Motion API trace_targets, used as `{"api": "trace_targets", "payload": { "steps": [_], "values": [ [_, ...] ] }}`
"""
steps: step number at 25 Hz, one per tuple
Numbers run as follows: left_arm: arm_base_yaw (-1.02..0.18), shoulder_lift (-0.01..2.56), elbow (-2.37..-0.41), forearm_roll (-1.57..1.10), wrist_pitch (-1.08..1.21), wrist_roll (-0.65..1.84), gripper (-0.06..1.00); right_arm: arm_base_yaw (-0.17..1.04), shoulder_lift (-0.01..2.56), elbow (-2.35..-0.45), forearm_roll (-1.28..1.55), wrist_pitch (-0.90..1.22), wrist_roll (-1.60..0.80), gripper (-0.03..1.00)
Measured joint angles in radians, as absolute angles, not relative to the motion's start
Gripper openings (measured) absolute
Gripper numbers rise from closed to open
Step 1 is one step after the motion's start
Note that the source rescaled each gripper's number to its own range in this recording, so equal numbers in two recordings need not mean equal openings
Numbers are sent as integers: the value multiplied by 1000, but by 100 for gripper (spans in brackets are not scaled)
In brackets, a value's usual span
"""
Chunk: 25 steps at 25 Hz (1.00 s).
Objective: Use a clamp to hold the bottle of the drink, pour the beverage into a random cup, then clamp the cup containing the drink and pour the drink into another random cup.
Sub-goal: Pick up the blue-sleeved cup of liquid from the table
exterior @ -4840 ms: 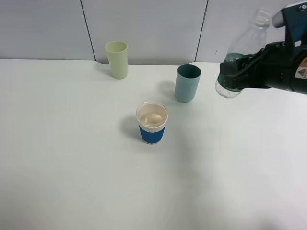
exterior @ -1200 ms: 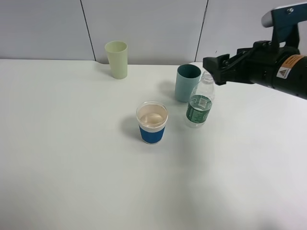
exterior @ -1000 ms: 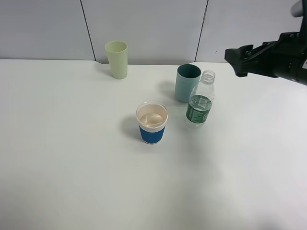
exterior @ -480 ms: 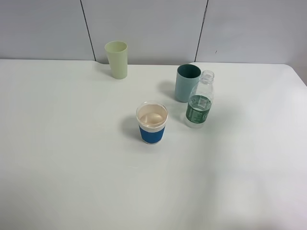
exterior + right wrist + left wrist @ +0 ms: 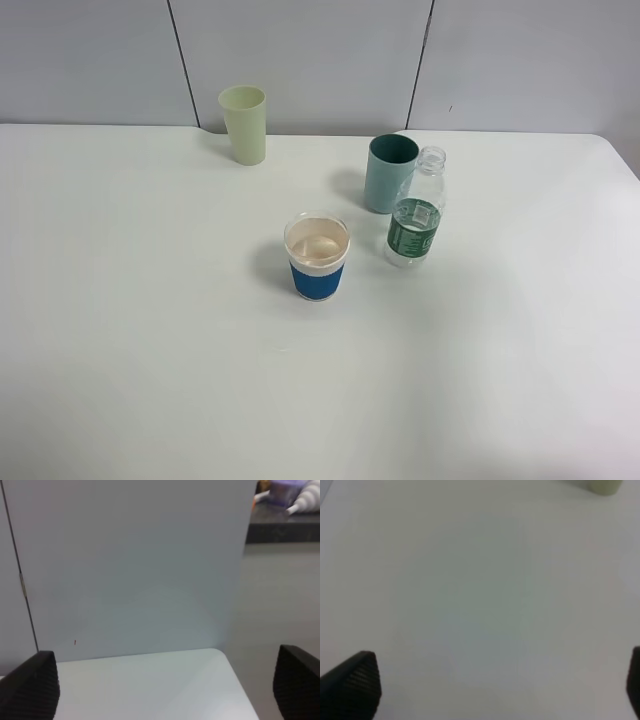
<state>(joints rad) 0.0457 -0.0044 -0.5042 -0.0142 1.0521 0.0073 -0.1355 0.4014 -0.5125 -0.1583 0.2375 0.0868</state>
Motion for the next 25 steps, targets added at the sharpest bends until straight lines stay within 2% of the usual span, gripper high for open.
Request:
{"api": "trace_targets", "payload": {
  "steps": [8, 13, 21, 25],
  "values": [
    [46, -4, -504, -14, 1052, 7, 100, -134, 118, -513, -109, 437, 89, 66],
    [46, -4, -504, -14, 1052, 7, 100, -134, 13, -513, -51, 637, 88, 66],
    [46, -4, -504, -14, 1052, 7, 100, -134, -2, -513, 61, 961, -32, 66],
    [46, -4, -504, -14, 1052, 7, 100, -134, -2, -495, 97, 1050, -68, 66]
  ]
}}
